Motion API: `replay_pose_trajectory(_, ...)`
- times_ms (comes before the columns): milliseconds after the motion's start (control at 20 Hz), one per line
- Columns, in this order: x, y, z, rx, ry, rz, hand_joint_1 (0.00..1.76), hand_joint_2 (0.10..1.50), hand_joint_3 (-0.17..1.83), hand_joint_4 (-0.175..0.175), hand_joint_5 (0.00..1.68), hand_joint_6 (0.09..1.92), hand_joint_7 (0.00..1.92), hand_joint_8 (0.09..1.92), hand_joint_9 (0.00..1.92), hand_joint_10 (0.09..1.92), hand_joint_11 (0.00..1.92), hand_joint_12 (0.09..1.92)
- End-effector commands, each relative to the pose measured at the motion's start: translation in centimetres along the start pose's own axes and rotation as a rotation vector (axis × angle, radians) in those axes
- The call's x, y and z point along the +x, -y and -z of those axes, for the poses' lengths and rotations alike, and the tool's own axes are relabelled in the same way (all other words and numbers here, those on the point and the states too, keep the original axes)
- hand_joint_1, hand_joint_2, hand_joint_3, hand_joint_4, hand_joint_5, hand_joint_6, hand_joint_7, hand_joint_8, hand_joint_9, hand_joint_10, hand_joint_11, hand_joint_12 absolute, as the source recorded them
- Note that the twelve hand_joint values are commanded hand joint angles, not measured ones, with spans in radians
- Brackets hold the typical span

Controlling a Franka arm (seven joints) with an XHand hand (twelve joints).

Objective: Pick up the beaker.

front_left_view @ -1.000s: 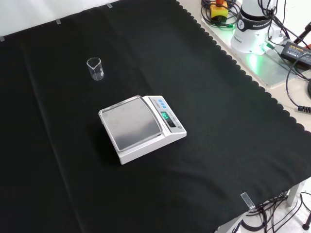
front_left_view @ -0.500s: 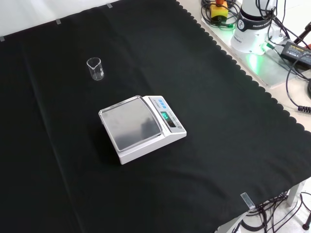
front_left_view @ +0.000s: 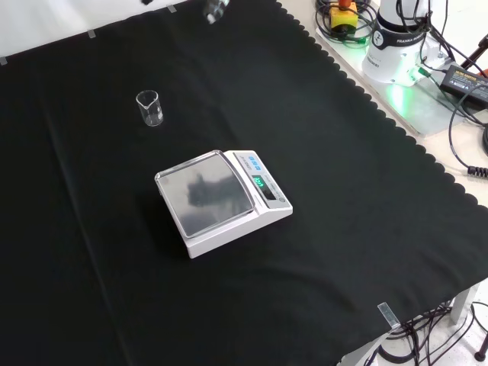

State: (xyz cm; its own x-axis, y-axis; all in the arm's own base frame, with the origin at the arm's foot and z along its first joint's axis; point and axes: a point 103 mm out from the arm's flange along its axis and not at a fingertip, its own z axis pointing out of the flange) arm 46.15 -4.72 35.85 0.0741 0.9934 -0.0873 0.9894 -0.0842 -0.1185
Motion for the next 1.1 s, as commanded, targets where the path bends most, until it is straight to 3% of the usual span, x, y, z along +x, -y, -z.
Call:
replay_pose_trajectory(50,-3.2,-6.4,-3.4,0.005,0.007,-0.029,0.14,0.76,0.14,-0.063,0.24,0.09,0.12,0.63,0.51,0.09,0.37,1.40)
replay_pose_trajectory(350,-5.3,-9.5,-6.2,0.024,0.036,-0.042,0.15,0.76,0.13,-0.065,0.27,0.09,0.13,0.64,0.52,0.09,0.38,1.40)
replay_pose_trajectory(600,-7.5,-11.2,-8.7,0.078,0.068,-0.075,0.15,0.75,0.12,-0.064,0.28,0.09,0.13,0.65,0.52,0.09,0.39,1.41)
replay_pose_trajectory(1000,-10.1,-10.2,-12.6,0.142,-0.013,-0.115,0.14,0.74,0.11,-0.067,0.27,0.09,0.13,0.65,0.51,0.09,0.38,1.43)
replay_pose_trajectory(1100,-10.4,-9.5,-13.5,0.151,-0.065,-0.128,0.14,0.74,0.11,-0.067,0.27,0.09,0.13,0.65,0.51,0.09,0.38,1.44)
